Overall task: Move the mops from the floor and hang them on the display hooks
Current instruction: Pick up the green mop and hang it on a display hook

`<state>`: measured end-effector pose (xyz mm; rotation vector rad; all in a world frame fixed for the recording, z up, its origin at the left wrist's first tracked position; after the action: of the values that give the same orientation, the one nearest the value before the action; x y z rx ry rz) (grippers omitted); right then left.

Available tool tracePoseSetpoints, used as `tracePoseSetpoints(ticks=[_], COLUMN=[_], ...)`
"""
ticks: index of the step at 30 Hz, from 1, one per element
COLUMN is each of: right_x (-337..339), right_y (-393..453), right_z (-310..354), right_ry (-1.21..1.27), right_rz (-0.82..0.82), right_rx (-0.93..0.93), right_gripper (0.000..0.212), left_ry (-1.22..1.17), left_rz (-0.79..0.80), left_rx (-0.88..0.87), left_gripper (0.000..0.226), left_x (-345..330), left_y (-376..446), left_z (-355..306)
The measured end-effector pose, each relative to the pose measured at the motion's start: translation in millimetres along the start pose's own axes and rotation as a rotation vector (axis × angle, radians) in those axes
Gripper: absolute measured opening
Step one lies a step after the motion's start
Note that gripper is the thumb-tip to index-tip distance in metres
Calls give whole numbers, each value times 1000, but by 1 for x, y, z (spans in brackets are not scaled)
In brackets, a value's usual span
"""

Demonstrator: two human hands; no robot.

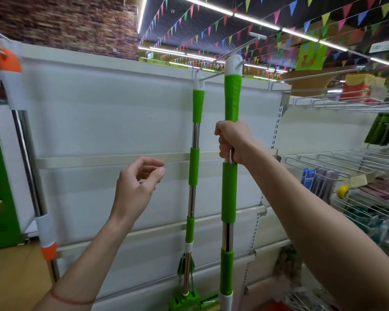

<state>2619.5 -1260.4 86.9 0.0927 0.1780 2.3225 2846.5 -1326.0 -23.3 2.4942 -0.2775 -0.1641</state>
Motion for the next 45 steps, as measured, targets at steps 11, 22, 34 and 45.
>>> tracePoseSetpoints(ticks=[11,22,34,45], right_x=[-42,-82,-76,-45], right_y=[58,109,109,18], right_z=[-16,-28,-49,-86], right_ry=[-81,-121,-101,-359], right_rz=[-21,-67,-8,-93], right_rx=[6,27,164,423], right_gripper=[26,13,11,31], left_ry=[32,81,118,116], left_rz=[-31,-61,-78,-105], left_rx=[21,38,85,84], left_gripper=[11,12,12,13], left_x=[11,15,13,18], left_y=[11,30,32,16], left_z=[13,33,52,46])
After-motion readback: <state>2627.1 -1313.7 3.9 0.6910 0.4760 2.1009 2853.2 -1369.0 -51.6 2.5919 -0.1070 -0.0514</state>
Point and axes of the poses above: each hand's wrist, its own y-axis towards the middle knuckle, its own x-axis out of the back of the hand, z = x × y, the point moved 2 cm from there along y, towards the middle knuckle, and after that the axes turned 5 degrees about -z, right-handed, at the moved point
